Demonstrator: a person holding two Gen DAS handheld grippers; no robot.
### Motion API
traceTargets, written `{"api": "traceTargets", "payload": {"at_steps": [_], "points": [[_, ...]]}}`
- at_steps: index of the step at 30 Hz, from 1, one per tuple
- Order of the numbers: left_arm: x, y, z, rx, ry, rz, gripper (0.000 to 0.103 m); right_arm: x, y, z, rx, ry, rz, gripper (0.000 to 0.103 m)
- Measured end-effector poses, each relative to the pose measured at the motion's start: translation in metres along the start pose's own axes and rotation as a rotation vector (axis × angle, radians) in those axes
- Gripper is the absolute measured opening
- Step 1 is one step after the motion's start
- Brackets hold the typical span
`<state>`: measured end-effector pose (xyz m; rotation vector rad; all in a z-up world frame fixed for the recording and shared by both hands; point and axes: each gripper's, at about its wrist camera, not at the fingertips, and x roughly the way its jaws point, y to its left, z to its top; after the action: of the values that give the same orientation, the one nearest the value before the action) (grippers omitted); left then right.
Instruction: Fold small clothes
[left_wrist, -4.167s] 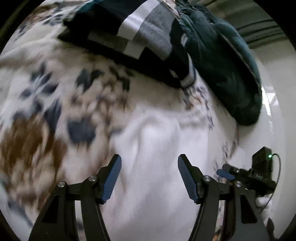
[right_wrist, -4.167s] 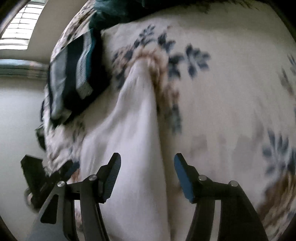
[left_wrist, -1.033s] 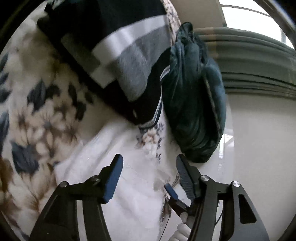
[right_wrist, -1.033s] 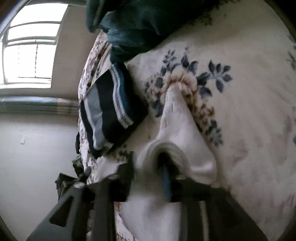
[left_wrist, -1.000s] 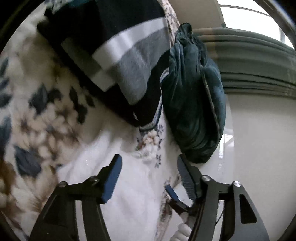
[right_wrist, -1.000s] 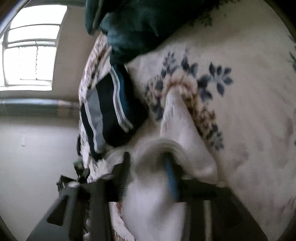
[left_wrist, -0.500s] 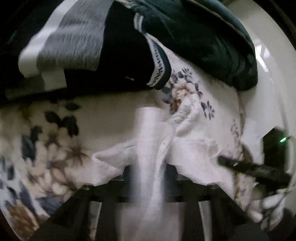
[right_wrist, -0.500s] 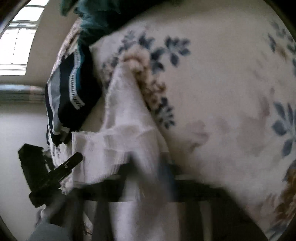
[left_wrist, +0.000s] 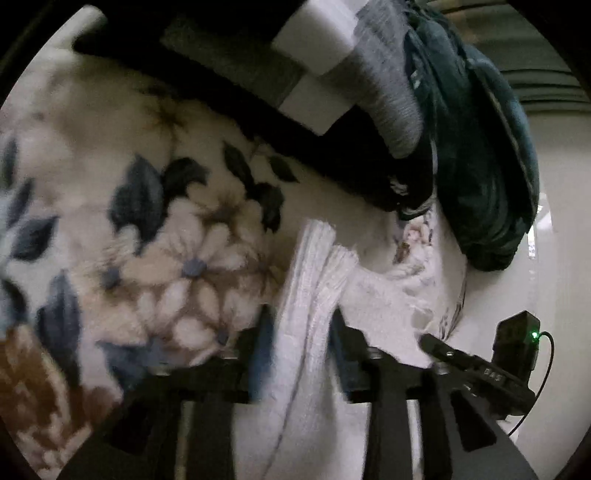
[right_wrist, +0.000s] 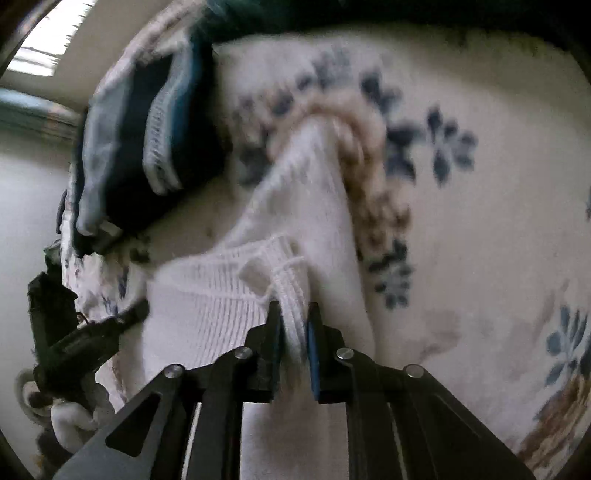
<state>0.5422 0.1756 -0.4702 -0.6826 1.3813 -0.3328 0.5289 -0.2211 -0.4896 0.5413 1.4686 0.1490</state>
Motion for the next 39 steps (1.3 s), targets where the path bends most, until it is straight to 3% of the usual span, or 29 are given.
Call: {"api": "traceTargets", "payload": {"at_steps": [1,3,6,11,12,13,14,15,18,21,25,29,30,32,33,34,36,39], "points": [[-0.008,0.000,-0.004,0.004,-0.012,0.001,0.060,-0.009,-0.001,-0.004,-0.002,-0.026,-0.001,0.031],[-0.023,0.001,-0.011,0.009,-0.035,0.002,0.062,-0.028,-0.005,-0.015,0.009,-0.081,-0.013,0.046],[-0.032,-0.014,-0.017,0.056,-0.063,0.018,0.062,-0.044,-0.021,-0.028,0.086,-0.120,0.053,0.046],[0.002,-0.070,-0.013,0.304,-0.079,0.176,0.060,-0.038,-0.013,-0.028,0.046,-0.134,0.072,0.046],[0.010,-0.080,-0.014,0.366,-0.088,0.213,0.046,-0.036,-0.008,-0.027,0.021,-0.131,0.061,0.046],[0.018,-0.085,-0.015,0.423,-0.084,0.253,0.007,-0.032,-0.001,-0.025,-0.016,-0.126,0.039,0.043],[0.023,-0.086,-0.017,0.443,-0.065,0.265,0.008,-0.028,0.007,-0.025,-0.056,-0.123,0.013,0.017],[0.020,-0.084,-0.018,0.440,-0.071,0.251,0.008,-0.025,0.013,-0.024,-0.085,-0.119,-0.016,0.005],[-0.007,-0.077,-0.020,0.374,-0.126,0.199,0.008,-0.038,0.025,-0.027,-0.128,-0.182,-0.014,0.005],[-0.009,-0.056,-0.012,0.272,-0.123,0.177,0.008,-0.053,0.025,-0.029,-0.126,-0.245,-0.007,0.005],[0.022,-0.035,-0.003,0.217,-0.055,0.208,0.008,-0.025,0.004,-0.017,-0.044,-0.186,-0.049,0.005],[0.026,-0.035,0.002,0.192,-0.032,0.193,0.012,-0.009,-0.004,-0.014,-0.022,-0.153,-0.077,0.005],[0.023,-0.034,0.003,0.167,-0.024,0.156,0.014,-0.010,-0.004,-0.014,-0.024,-0.153,-0.075,0.005],[0.012,-0.029,0.001,0.116,-0.017,0.112,0.030,-0.013,-0.005,-0.014,-0.010,-0.129,-0.042,0.007],[0.004,-0.026,-0.003,0.073,-0.023,0.073,0.044,-0.015,-0.008,-0.015,0.012,-0.110,-0.014,0.013],[-0.002,-0.024,-0.006,0.051,-0.030,0.049,0.052,-0.019,-0.011,-0.017,0.031,-0.099,0.007,0.016],[-0.015,-0.020,-0.016,0.013,-0.044,0.005,0.054,-0.036,-0.018,-0.027,0.063,-0.107,0.044,0.031],[-0.021,-0.019,-0.038,0.015,-0.012,-0.023,0.055,-0.047,-0.029,-0.047,0.117,-0.075,0.127,0.031]]}}
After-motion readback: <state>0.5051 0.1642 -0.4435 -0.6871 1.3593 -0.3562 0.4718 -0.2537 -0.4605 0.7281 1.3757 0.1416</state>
